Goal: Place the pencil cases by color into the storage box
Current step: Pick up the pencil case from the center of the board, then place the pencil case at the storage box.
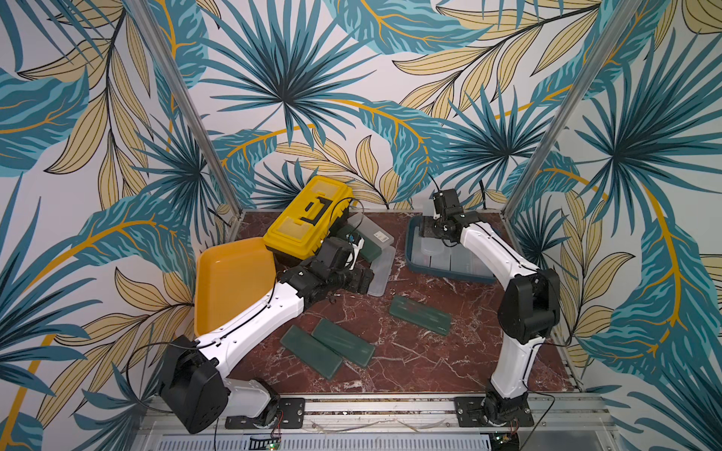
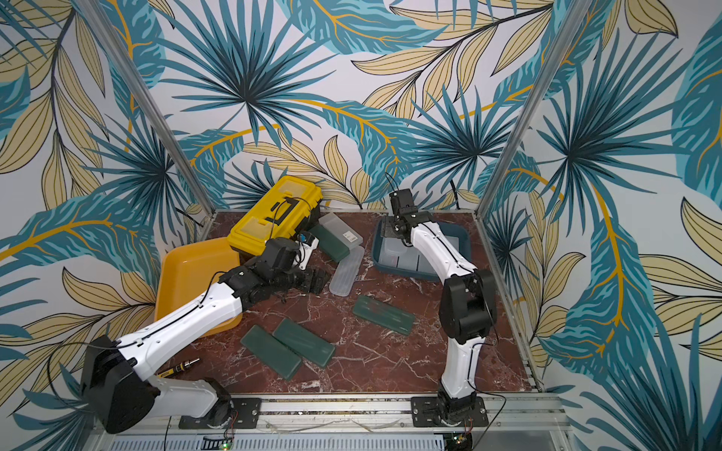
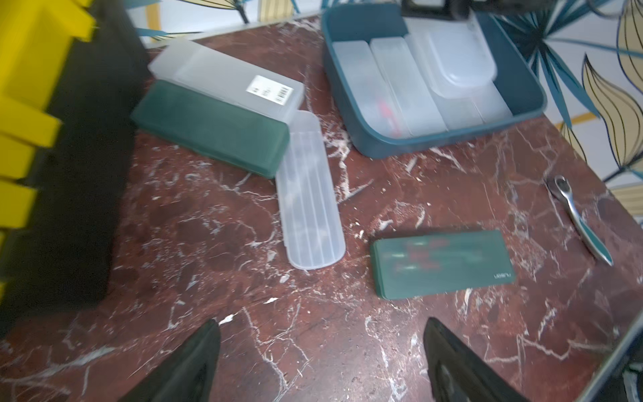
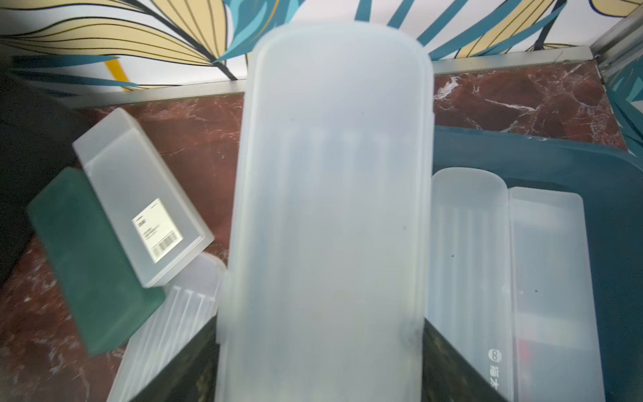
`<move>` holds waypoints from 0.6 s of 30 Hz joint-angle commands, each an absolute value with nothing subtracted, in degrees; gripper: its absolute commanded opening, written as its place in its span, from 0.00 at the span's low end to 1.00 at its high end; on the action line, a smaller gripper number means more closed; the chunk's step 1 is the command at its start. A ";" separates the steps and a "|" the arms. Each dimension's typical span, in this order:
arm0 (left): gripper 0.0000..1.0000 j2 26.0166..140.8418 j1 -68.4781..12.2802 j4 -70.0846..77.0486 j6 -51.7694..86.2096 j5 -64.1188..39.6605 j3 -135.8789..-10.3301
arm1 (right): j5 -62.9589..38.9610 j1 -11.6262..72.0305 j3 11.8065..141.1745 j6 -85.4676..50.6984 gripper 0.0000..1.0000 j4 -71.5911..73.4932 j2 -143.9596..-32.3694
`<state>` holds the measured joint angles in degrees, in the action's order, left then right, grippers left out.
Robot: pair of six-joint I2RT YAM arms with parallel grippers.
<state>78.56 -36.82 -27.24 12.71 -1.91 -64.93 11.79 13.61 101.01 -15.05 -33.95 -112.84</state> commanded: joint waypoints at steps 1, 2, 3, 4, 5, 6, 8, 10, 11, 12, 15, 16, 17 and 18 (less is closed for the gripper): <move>0.92 77.81 -37.44 -21.81 7.51 -5.31 -66.30 | 13.33 12.60 104.82 -16.35 0.69 -35.77 -116.11; 0.92 77.36 -37.62 -20.13 7.09 -6.82 -65.29 | 13.29 12.27 105.80 -16.11 0.69 -35.53 -117.06; 0.92 76.88 -37.94 -18.30 6.59 -7.91 -64.20 | 13.43 12.06 106.84 -16.15 0.69 -35.66 -118.22; 0.92 76.58 -38.21 -16.97 6.37 -8.68 -63.36 | 13.45 11.89 107.87 -16.16 0.69 -35.87 -119.09; 0.92 76.30 -38.45 -16.16 6.01 -9.53 -62.71 | 13.38 11.71 108.94 -16.24 0.69 -36.26 -120.09; 0.92 76.20 -38.77 -16.08 5.79 -9.90 -62.27 | 13.15 11.61 109.97 -16.12 0.69 -36.59 -121.05; 0.92 75.96 -39.25 -13.79 5.60 -9.87 -61.56 | 12.64 11.51 111.03 -15.99 0.69 -36.57 -122.43; 0.92 75.63 -39.61 -12.83 5.63 -9.65 -60.64 | 12.11 11.51 111.52 -15.82 0.69 -35.98 -123.75; 0.92 75.46 -39.71 -12.37 5.86 -9.63 -60.12 | 11.75 11.51 111.62 -15.74 0.69 -35.50 -124.36; 0.92 75.32 -39.72 -12.14 6.05 -9.61 -59.81 | 11.32 11.51 111.62 -15.73 0.69 -35.07 -124.87; 0.92 74.98 -39.91 -12.13 6.34 -9.45 -59.04 | 10.58 11.51 111.80 -15.76 0.69 -34.39 -126.13; 0.92 74.71 -40.06 -12.13 6.41 -9.07 -58.81 | 10.25 11.51 111.71 -15.80 0.69 -34.07 -126.45; 0.92 74.55 -40.07 -12.13 6.86 -8.44 -58.64 | 9.80 11.51 111.84 -15.82 0.69 -34.02 -126.92; 0.92 74.53 -40.01 -12.13 7.02 -8.01 -58.51 | 9.32 11.51 111.95 -16.02 0.69 -34.08 -127.25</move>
